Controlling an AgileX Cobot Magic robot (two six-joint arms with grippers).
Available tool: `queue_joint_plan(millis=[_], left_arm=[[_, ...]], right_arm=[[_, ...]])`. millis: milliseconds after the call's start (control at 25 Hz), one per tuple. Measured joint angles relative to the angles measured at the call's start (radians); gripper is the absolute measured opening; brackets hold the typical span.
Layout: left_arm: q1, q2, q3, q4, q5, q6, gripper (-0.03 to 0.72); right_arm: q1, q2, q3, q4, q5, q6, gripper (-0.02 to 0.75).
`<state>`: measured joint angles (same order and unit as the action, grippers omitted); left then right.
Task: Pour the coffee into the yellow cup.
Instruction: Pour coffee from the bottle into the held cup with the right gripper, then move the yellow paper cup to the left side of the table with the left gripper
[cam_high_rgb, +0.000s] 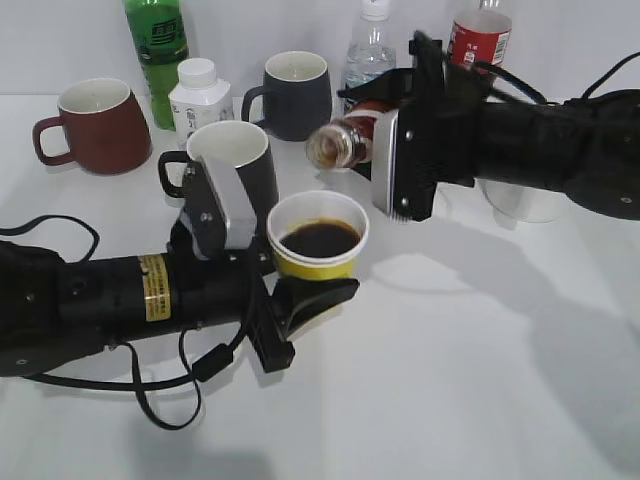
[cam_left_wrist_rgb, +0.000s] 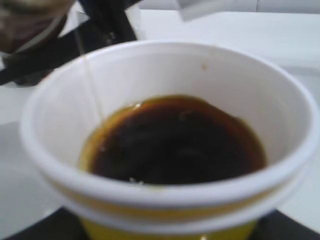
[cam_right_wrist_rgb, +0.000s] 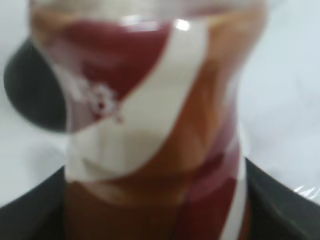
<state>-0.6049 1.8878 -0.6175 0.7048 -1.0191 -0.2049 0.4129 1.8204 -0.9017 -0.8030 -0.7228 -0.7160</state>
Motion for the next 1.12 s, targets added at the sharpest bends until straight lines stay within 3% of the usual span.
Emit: queue_joint_plan(millis=[320, 560, 880, 1120], left_arm=[[0.001, -0.062, 0.057, -0.11, -0.015, 0.0, 0.382], [0.061, -0.16, 0.136, -0.161, -0.022, 0.0, 0.382], [0.212, -0.324, 0.192, -0.198, 0.058, 0.0, 0.382], [0.352, -0.353, 0.195, -0.224, 0.12, 0.0, 0.382]], right_arm=[[0.0, 0.0, 0.0, -0.001, 0.0, 0.439, 0.503], [0.0, 0.01, 0.0, 0.006, -0.061, 0.798, 0.502], [0.001, 0.108, 0.0, 0.288, -0.127, 0.858, 0.502], [0.001, 0.151, 0.0, 0.397, -0.163, 0.858, 0.502]])
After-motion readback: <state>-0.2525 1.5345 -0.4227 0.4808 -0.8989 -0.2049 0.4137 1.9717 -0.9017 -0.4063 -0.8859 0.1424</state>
